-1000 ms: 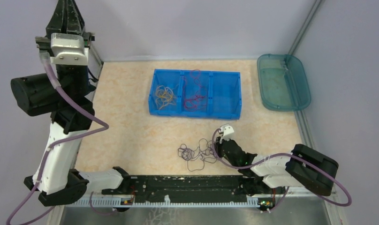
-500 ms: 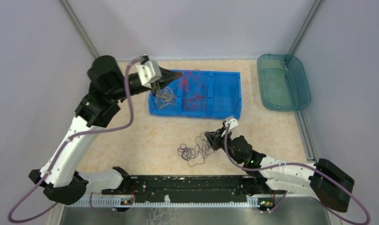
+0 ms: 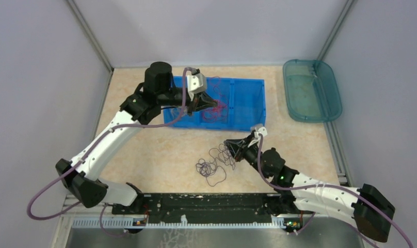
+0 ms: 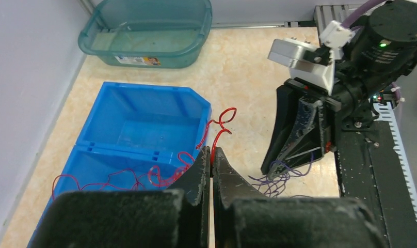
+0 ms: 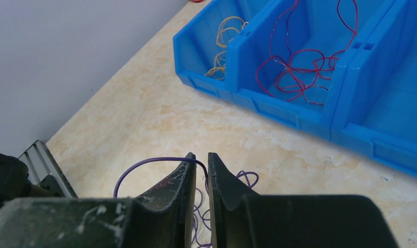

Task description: Untangle the cables

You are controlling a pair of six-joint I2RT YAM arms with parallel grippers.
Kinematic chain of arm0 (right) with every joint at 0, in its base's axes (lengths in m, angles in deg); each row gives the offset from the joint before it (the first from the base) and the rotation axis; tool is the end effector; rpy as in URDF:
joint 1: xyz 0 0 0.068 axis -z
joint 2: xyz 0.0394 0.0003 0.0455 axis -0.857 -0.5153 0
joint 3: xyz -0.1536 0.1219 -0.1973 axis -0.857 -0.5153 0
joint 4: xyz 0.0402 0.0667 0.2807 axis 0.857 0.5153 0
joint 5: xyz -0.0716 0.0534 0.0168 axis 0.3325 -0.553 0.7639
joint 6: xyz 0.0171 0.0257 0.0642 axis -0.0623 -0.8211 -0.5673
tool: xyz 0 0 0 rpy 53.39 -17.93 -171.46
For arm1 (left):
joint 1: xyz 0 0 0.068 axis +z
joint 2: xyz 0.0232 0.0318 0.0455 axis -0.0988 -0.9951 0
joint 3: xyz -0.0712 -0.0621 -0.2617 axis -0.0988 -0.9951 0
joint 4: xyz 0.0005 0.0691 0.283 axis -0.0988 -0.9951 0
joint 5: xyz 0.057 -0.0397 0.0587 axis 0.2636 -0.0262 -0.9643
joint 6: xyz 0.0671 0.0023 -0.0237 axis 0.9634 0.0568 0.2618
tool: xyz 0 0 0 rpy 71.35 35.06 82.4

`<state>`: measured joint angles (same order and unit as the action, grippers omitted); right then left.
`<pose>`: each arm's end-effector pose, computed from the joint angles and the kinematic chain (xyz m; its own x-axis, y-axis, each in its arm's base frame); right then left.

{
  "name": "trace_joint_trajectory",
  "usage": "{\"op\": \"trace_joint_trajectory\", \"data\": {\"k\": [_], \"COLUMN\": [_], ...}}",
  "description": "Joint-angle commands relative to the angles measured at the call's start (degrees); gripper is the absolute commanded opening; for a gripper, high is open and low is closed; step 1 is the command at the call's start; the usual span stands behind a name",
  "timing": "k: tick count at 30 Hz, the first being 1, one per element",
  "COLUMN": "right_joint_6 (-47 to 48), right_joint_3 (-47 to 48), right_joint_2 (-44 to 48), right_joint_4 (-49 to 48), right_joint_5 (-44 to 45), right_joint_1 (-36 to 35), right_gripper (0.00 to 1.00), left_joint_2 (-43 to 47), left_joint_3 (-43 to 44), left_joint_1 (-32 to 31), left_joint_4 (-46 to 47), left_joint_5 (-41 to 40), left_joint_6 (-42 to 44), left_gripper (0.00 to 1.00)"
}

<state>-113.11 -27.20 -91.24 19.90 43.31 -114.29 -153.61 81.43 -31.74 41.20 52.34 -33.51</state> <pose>0.1384 0.1736 0.2031 -0.2415 0.3184 -0.9167 -0.6026 0.6913 0.3988 0.2466 -0.2394 0.4380 0.1701 0.2165 -0.9613 0.9762 0.0964 0.1944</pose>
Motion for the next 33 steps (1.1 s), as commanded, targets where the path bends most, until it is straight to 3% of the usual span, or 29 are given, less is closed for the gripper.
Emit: {"op": "trace_joint_trajectory", "data": {"k": [1, 6, 12, 17, 19, 20, 23, 25, 28, 33], "right_joint_6": [0.1, 0.2, 0.1, 0.6, 0.8, 0.9, 0.3, 0.2, 0.3, 2.0], "right_joint_3": [1.3, 0.5, -0.5, 1.5, 2.8, 3.4, 4.9, 5.6, 6.6, 8.2], "right_joint_2": [1.9, 4.0, 7.8, 9.7, 9.8, 9.8, 9.8, 9.8, 9.1, 5.1], "right_joint_4": [0.5, 3.3, 7.5, 12.7, 15.0, 16.0, 19.4, 20.9, 23.1, 24.6], "right_joint_5": [0.5, 0.6, 2.3, 3.7, 4.0, 4.6, 6.0, 6.1, 5.7, 0.5], "right_joint_1": [0.4, 0.4, 0.4, 0.5, 0.5, 0.5, 0.5, 0.5, 0.5, 0.7], "right_gripper": [0.16, 0.21, 0.29, 0.36, 0.39, 0.4, 0.45, 0.47, 0.52, 0.61], "left_joint_2": [-5.0, -14.0, -26.3, -31.8, -32.8, -33.1, -33.3, -32.8, -32.0, -26.4], "left_joint_3": [-0.3, 3.8, 11.3, 12.5, 12.5, 12.4, 11.5, 11.4, 14.5, 17.5], "left_joint_1": [-0.1, -0.1, 0.5, 1.2, 1.6, 1.9, 2.1, 2.3, 2.9, 4.0], "left_joint_4": [3.8, 4.4, 5.1, 7.6, 8.5, 9.1, 10.8, 11.4, 7.0, -5.3], "left_joint_5": [0.8, -6.4, -23.2, -29.3, -30.2, -30.8, -33.3, -33.5, -29.8, -19.5], "left_joint_6": [2.4, 5.7, 8.2, 8.5, 7.8, 7.8, 8.0, 8.0, 8.0, 9.3], "left_gripper": [0.0, 0.0, 0.0, 0.04, 0.17, 0.29, 0.45, 0.72, 0.98, 1.0]}}
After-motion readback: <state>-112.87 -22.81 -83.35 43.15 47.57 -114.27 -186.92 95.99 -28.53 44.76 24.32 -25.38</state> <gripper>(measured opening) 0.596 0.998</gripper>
